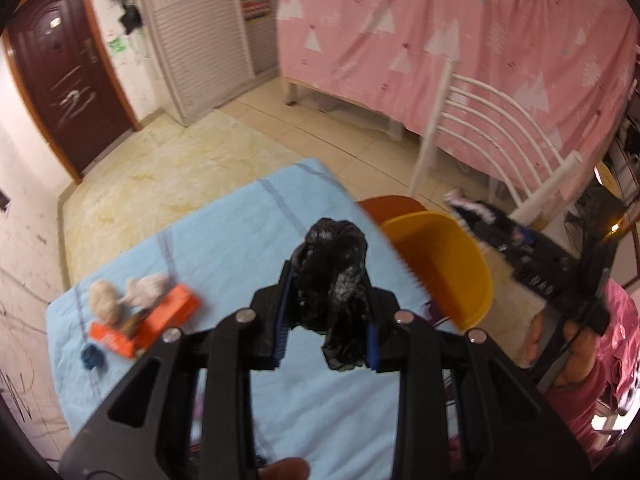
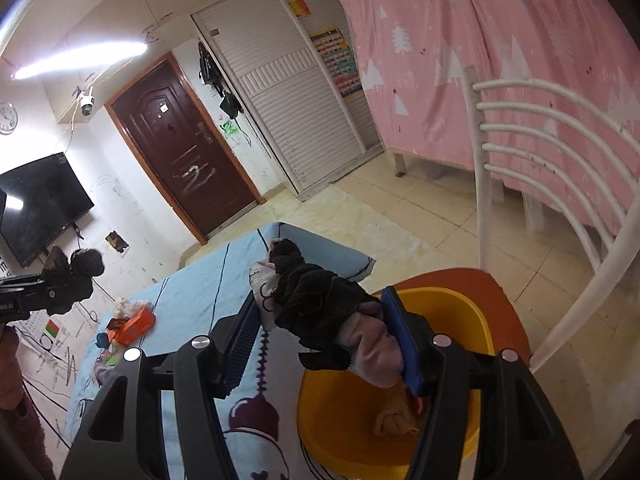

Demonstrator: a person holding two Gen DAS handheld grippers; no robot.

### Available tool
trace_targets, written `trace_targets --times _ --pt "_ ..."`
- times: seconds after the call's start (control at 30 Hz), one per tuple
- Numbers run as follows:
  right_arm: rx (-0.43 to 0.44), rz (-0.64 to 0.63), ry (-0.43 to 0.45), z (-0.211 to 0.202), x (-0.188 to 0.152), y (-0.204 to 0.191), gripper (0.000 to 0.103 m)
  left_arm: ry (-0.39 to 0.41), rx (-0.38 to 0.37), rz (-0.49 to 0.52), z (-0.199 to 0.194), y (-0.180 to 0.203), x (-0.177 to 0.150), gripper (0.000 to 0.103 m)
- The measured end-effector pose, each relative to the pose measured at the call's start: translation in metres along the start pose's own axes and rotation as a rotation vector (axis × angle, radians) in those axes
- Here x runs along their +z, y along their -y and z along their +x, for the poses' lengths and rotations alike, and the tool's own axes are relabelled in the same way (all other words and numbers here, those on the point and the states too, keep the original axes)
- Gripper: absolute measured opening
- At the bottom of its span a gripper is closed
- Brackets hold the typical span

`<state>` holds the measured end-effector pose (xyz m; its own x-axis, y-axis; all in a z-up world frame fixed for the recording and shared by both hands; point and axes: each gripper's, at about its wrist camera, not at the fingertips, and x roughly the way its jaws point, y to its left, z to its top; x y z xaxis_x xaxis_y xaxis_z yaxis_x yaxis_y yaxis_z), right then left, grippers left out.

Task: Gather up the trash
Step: 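Carry the black bag and black glove over the yellow bucket, then open both tools to drop the black items into the bucket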

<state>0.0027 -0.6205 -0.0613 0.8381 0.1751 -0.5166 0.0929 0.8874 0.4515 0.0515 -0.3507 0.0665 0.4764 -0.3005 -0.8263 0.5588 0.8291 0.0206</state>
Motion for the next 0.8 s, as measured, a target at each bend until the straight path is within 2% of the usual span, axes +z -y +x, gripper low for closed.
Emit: trace_targets --times 0.23,0.37,0.47,0.53,0.6,0.8 --pt "0.0 0.036 -0.005 0.002 0.002 0.019 0.06 -0.032 -0.033 0.071 0.033 0.06 0.03 0.028" --pt "-0.022 0.054 0.009 -0.001 0.004 0.03 0.061 -0.061 -0.07 0.079 0.052 0.079 0.041 0.028" --pt "-0.026 0.08 0.018 -0.006 0.004 0.039 0.061 -0.079 -0.084 0.077 0.062 0.09 0.049 0.032" --pt "-0.03 0.095 0.026 -0.008 0.005 0.046 0.061 -0.084 -0.086 0.083 0.065 0.096 0.053 0.039" --pt "-0.026 0.107 0.032 -0.011 0.006 0.048 0.061 -0.077 -0.092 0.083 0.064 0.1 0.056 0.055" --pt "-0.024 0.103 0.035 -0.013 0.005 0.047 0.061 -0.06 -0.078 0.076 0.057 0.099 0.057 0.058"
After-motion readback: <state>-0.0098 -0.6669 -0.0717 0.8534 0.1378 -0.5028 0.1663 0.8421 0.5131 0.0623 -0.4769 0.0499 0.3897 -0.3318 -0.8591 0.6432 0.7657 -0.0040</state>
